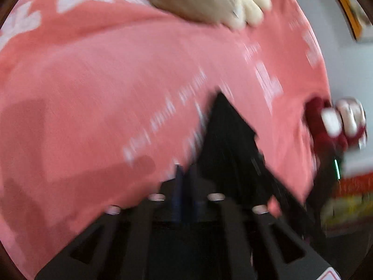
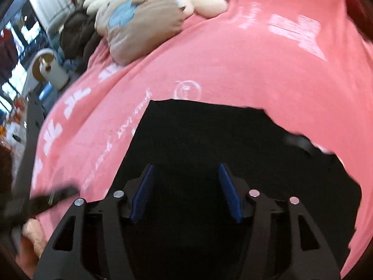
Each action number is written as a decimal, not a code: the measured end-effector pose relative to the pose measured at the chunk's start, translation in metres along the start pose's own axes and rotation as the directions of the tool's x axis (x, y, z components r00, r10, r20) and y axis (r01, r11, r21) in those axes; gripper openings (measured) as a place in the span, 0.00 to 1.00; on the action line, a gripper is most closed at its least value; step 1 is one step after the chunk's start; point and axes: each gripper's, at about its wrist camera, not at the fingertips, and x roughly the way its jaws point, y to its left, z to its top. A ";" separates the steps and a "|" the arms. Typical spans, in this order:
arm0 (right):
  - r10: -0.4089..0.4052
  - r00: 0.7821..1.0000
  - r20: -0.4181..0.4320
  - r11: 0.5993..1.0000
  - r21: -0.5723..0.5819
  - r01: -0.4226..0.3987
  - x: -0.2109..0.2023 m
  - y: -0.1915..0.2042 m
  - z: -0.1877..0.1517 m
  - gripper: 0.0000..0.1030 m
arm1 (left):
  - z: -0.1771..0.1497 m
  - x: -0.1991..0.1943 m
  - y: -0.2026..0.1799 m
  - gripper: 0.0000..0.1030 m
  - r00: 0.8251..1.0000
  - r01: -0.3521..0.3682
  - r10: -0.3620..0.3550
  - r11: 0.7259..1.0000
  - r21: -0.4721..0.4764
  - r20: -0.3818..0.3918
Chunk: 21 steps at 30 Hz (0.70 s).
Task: Fold small clothes
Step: 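Grasp the folded sweater with the left tool while the right tool presses the hem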
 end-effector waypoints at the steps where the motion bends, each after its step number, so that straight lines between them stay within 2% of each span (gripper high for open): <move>1: -0.008 1.000 -0.015 1.000 -0.013 0.008 0.008 0.003 0.005 0.54 | -0.007 0.003 -0.002 0.31 0.999 0.021 -0.021 1.000 0.002 -0.029; 2: 0.000 1.000 -0.028 1.000 -0.021 -0.001 0.014 0.005 0.007 0.54 | -0.014 0.007 -0.002 0.37 0.998 0.040 -0.040 0.999 -0.007 -0.057; 3: 0.007 0.999 -0.035 0.999 -0.033 -0.008 0.019 0.006 0.008 0.52 | -0.020 0.013 -0.003 0.39 0.993 0.077 -0.079 0.997 -0.032 -0.085; 4: 0.006 0.999 -0.033 0.999 -0.044 -0.007 0.021 0.008 0.009 0.37 | -0.025 0.020 -0.003 0.40 0.989 0.102 -0.107 0.993 -0.060 -0.104; 5: 0.021 0.999 -0.037 0.999 -0.048 -0.023 0.021 0.010 0.011 0.14 | -0.026 0.027 -0.002 0.40 0.986 0.110 -0.119 0.990 -0.083 -0.116; 6: 0.040 0.998 -0.039 0.998 -0.039 -0.042 0.019 0.011 0.015 0.01 | -0.025 0.036 0.003 0.40 0.985 0.113 -0.126 0.987 -0.119 -0.115; 7: 0.050 0.999 -0.022 0.998 -0.046 -0.051 0.014 0.015 0.019 0.01 | -0.022 0.042 0.009 0.33 0.986 0.121 -0.137 0.980 -0.158 -0.091; 8: 0.054 0.999 -0.009 0.997 -0.060 -0.054 0.012 0.020 0.023 0.01 | -0.018 0.046 0.015 0.21 0.990 0.114 -0.127 0.977 -0.183 -0.066; 9: 0.064 0.998 0.004 0.995 -0.070 -0.064 0.008 0.025 0.028 0.01 | -0.015 0.045 0.020 0.02 0.992 0.110 -0.121 0.973 -0.202 -0.044; 11: 0.099 0.995 0.030 0.992 -0.085 -0.096 0.002 0.036 0.040 0.01 | -0.006 0.038 0.030 0.01 0.992 0.123 -0.121 0.962 -0.242 0.021; 12: 0.112 0.993 0.043 0.989 -0.099 -0.107 0.001 0.043 0.045 0.01 | 0.000 0.026 0.034 0.01 0.993 0.105 -0.088 0.965 -0.239 0.083; 14: 0.096 0.995 0.027 0.989 -0.113 -0.093 0.013 0.053 0.053 0.03 | 0.010 0.014 0.038 0.01 0.989 0.088 -0.060 0.972 -0.217 0.136; 16: 0.025 0.999 -0.037 0.994 -0.104 -0.029 0.038 0.053 0.050 0.06 | 0.018 0.022 0.045 0.01 0.996 0.072 -0.057 0.974 -0.217 0.074; 17: 0.001 0.999 -0.039 0.995 -0.100 -0.004 0.039 0.050 0.047 0.06 | 0.019 0.027 0.048 0.02 0.998 0.047 -0.039 0.975 -0.218 0.040; 19: -0.005 0.999 0.038 0.999 -0.047 0.007 0.015 0.044 0.031 0.06 | 0.017 0.021 0.047 0.03 0.998 0.055 -0.050 0.981 -0.183 0.034; 21: 0.020 0.992 0.122 0.999 0.043 -0.025 -0.023 0.028 0.004 0.13 | 0.014 0.009 0.036 0.05 0.999 0.025 -0.021 0.995 -0.101 0.041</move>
